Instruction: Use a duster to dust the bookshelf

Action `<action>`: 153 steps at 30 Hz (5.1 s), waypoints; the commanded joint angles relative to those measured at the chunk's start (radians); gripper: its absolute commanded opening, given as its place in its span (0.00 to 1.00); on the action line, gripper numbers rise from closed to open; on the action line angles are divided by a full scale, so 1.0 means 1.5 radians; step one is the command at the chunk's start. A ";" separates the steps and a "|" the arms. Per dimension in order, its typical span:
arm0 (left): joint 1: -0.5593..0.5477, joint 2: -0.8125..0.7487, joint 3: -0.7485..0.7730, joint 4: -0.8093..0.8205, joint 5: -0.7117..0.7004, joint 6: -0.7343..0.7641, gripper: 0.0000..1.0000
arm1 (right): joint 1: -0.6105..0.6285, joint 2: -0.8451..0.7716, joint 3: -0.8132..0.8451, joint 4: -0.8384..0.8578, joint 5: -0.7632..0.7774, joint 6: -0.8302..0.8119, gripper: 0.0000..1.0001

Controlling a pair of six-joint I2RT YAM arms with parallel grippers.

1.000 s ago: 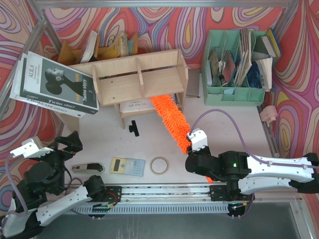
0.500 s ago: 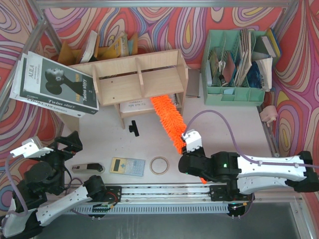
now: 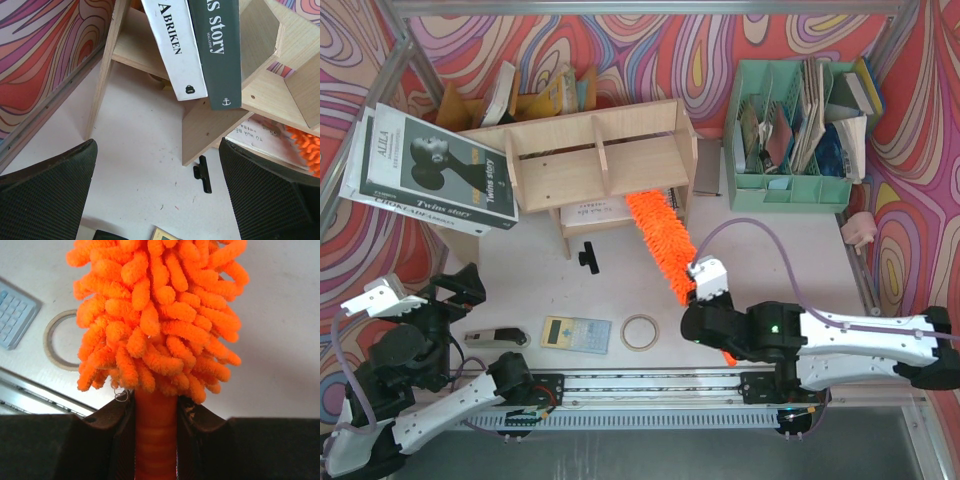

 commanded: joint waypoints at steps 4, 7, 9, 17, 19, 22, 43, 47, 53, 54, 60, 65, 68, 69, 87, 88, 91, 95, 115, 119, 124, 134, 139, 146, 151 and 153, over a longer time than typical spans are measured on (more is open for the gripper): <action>-0.002 -0.003 -0.007 0.009 0.003 0.005 0.99 | -0.037 -0.066 -0.006 -0.058 0.047 0.071 0.00; -0.002 -0.004 -0.007 0.008 0.004 0.005 0.98 | -0.037 -0.035 -0.008 0.012 0.010 0.010 0.00; -0.002 -0.004 -0.006 0.007 0.004 0.003 0.99 | -0.038 -0.010 -0.006 0.068 -0.025 -0.041 0.00; -0.002 -0.005 -0.005 0.002 0.002 -0.001 0.99 | -0.037 0.003 -0.014 0.160 -0.110 -0.145 0.00; -0.002 -0.004 -0.005 0.001 0.002 0.000 0.98 | -0.037 -0.018 -0.026 0.171 -0.119 -0.158 0.00; -0.002 -0.004 -0.005 0.004 0.001 0.000 0.99 | -0.037 -0.035 -0.031 0.160 -0.123 -0.168 0.00; -0.002 -0.010 -0.005 -0.004 0.001 -0.010 0.99 | -0.037 -0.057 -0.033 0.154 -0.238 -0.221 0.00; -0.002 -0.009 -0.005 -0.001 -0.001 -0.007 0.98 | -0.037 -0.047 0.002 0.094 -0.253 -0.205 0.00; -0.002 -0.010 -0.004 -0.002 -0.001 -0.006 0.99 | -0.037 -0.054 0.010 0.051 -0.273 -0.175 0.00; -0.002 -0.010 -0.005 -0.002 -0.001 -0.007 0.98 | -0.037 -0.060 0.011 0.043 -0.270 -0.168 0.00; -0.002 -0.008 -0.005 0.000 -0.001 -0.004 0.98 | -0.037 -0.107 0.051 -0.033 -0.253 -0.151 0.00; -0.002 -0.005 -0.007 0.004 -0.003 -0.001 0.99 | -0.037 -0.132 0.123 -0.141 -0.230 -0.126 0.00; -0.002 -0.004 -0.007 0.007 -0.004 0.002 0.98 | -0.037 -0.128 0.161 -0.211 -0.235 -0.110 0.00; -0.003 -0.003 -0.007 0.007 -0.004 0.003 0.98 | -0.037 -0.127 0.169 -0.235 -0.237 -0.103 0.00; -0.002 -0.003 -0.006 0.001 -0.008 -0.001 0.99 | -0.037 -0.203 0.168 -0.258 -0.377 -0.142 0.00; -0.002 -0.003 -0.006 0.002 -0.007 -0.002 0.99 | -0.037 -0.203 0.162 -0.257 -0.379 -0.141 0.00; -0.002 -0.003 -0.005 0.000 -0.007 -0.003 0.99 | -0.038 -0.195 0.140 -0.245 -0.401 -0.137 0.00; -0.002 -0.003 -0.005 -0.001 -0.006 -0.004 0.99 | -0.037 -0.194 0.111 -0.222 -0.430 -0.134 0.00; -0.003 -0.009 -0.004 -0.003 -0.002 -0.005 0.99 | -0.037 -0.104 0.034 -0.093 -0.308 -0.086 0.00; -0.002 -0.009 -0.003 -0.003 -0.001 -0.005 0.99 | -0.038 -0.074 0.017 -0.063 -0.279 -0.081 0.00; -0.002 -0.010 -0.003 -0.004 -0.001 -0.006 0.99 | -0.037 -0.060 -0.003 -0.035 -0.269 -0.080 0.00; -0.002 -0.009 -0.004 -0.002 -0.002 -0.005 0.99 | -0.037 -0.057 -0.042 0.024 -0.219 -0.054 0.00; -0.002 -0.010 -0.004 -0.002 -0.003 -0.004 0.98 | -0.038 -0.047 -0.066 0.023 -0.172 -0.011 0.00; -0.002 -0.008 -0.005 0.001 -0.005 -0.001 0.99 | -0.037 -0.092 -0.083 -0.045 -0.090 0.125 0.00; -0.003 -0.008 -0.005 0.003 -0.004 0.000 0.99 | -0.037 -0.101 -0.100 -0.019 -0.087 0.126 0.00; -0.002 -0.008 -0.005 0.003 -0.004 0.001 0.99 | -0.037 -0.088 -0.104 0.031 -0.107 0.088 0.00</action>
